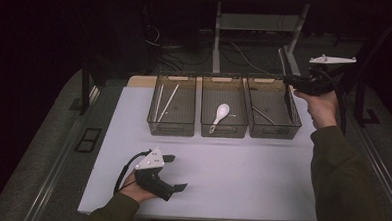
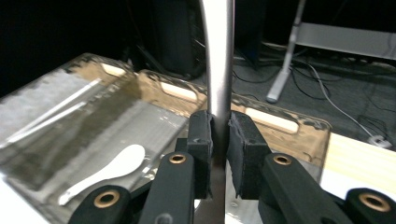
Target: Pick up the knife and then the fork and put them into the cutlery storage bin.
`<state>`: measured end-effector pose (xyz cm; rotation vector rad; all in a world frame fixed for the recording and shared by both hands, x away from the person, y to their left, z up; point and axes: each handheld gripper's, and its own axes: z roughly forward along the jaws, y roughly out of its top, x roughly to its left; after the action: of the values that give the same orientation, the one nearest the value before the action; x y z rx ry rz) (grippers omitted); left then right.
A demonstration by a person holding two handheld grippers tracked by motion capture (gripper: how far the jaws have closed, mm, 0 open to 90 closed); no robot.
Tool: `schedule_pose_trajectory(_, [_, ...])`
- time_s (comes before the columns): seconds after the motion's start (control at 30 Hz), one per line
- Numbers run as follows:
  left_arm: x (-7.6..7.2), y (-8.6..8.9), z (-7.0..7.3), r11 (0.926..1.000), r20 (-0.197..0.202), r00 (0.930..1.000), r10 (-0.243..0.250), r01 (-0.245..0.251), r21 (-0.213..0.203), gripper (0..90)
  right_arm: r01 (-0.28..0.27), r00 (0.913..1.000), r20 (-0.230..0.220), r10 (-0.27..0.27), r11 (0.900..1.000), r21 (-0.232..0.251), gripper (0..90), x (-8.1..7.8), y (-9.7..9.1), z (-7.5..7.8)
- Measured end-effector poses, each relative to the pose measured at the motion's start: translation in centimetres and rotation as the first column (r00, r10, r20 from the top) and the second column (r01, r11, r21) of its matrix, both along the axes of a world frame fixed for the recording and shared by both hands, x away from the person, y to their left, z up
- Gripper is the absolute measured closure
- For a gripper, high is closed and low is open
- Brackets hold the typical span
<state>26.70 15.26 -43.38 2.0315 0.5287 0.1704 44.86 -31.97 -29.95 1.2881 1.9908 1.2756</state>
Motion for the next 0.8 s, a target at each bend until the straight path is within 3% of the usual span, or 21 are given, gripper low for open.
schedule_pose_trajectory(0.2, [0.0, -0.1, 0.0, 1.0000, -0.001, 1.0000, -0.002, 0.002, 0.002, 0.0, 0.028, 0.9992, -0.025, -0.029, 0.9989, -0.036, 79.3, 0.9, -0.3, -1.6])
schedule_pose_trajectory(0.8, [-0.1, -0.1, 0.0, 1.0000, -0.002, 1.0000, -0.001, 0.001, 0.003, 0.0, 0.044, 0.9935, -0.102, -0.050, 0.9968, -0.067, 79.3, 1.3, -1.2, -4.9])
